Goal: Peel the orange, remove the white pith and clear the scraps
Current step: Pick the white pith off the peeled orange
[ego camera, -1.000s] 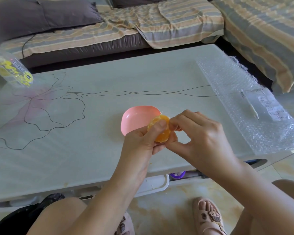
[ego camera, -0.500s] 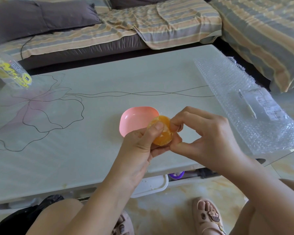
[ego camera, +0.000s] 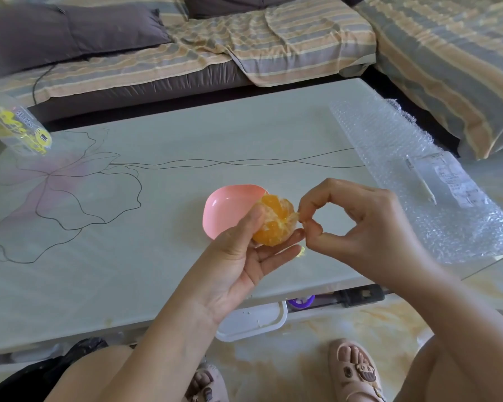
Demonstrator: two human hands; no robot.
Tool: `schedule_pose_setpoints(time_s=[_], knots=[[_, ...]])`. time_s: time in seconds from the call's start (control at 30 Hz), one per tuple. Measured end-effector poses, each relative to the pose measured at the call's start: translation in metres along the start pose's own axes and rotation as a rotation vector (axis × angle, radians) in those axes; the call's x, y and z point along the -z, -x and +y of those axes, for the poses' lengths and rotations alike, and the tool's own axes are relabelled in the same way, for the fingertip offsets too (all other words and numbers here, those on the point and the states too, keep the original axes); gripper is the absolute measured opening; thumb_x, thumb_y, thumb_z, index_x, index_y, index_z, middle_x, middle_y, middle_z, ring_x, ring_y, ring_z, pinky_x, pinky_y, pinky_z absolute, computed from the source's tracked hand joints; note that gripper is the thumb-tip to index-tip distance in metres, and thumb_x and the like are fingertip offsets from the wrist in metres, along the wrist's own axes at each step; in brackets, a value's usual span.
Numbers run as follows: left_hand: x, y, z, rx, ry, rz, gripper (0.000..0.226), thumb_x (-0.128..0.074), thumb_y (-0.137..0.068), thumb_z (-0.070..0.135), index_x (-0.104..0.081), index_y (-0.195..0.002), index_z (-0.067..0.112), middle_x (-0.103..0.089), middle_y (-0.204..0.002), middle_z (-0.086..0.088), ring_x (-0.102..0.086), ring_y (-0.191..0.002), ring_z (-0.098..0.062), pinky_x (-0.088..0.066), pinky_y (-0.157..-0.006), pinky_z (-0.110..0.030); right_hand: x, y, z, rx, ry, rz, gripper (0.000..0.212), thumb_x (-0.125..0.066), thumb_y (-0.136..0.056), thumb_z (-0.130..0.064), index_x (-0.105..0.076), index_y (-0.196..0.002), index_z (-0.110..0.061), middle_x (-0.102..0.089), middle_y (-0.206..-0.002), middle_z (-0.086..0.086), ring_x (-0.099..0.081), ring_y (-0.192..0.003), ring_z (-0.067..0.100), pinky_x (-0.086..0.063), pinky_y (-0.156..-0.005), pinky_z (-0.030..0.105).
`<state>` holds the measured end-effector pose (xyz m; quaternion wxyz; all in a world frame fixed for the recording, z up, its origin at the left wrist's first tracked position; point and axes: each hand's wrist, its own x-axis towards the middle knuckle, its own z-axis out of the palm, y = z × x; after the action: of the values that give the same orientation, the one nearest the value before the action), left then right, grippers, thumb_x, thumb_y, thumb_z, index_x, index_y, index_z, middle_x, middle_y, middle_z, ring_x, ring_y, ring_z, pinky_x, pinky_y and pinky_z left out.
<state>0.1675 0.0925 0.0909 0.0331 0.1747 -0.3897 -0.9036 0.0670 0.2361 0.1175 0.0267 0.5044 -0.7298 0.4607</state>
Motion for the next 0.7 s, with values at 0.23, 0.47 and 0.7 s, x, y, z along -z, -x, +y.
schedule_pose_setpoints(time_s=[0.23, 0.47, 0.7], knots=[[0.003, -0.003, -0.002, 0.046, 0.084, 0.071, 0.083, -0.097, -0.026, 0.035, -0.071, -0.099, 0.004, -0.069, -0.088, -0.014, -0.068, -0.070, -0.021, -0.058, -0.064, -0.034, -0.002, -0.001, 0.003, -0.176, -0.166, 0.057, 0.016, -0.065, -0.068, -0.005, -0.064, -0.072, -0.021, -0.067, -0.074, -0.006, -0.065, -0.078, 0.016, -0.052, -0.076, 0.031], [0.004, -0.005, -0.003, 0.010, 0.114, 0.074, 0.100, -0.097, -0.025, 0.034, -0.061, -0.114, 0.004, -0.067, -0.102, -0.017, -0.069, -0.071, -0.022, -0.058, -0.067, -0.036, -0.006, 0.000, 0.006, -0.246, -0.180, 0.093, 0.013, -0.067, -0.069, -0.006, -0.064, -0.071, -0.019, -0.068, -0.072, -0.006, -0.067, -0.079, 0.013, -0.053, -0.077, 0.026], [0.008, -0.004, 0.001, -0.034, 0.128, 0.047, 0.099, -0.096, -0.029, 0.035, -0.059, -0.117, 0.009, -0.066, -0.108, -0.013, -0.070, -0.082, -0.025, -0.058, -0.072, -0.042, -0.011, -0.001, 0.019, -0.363, -0.070, 0.052, 0.018, -0.070, -0.071, -0.006, -0.063, -0.068, -0.022, -0.067, -0.070, -0.009, -0.063, -0.074, 0.004, -0.046, -0.066, 0.011]])
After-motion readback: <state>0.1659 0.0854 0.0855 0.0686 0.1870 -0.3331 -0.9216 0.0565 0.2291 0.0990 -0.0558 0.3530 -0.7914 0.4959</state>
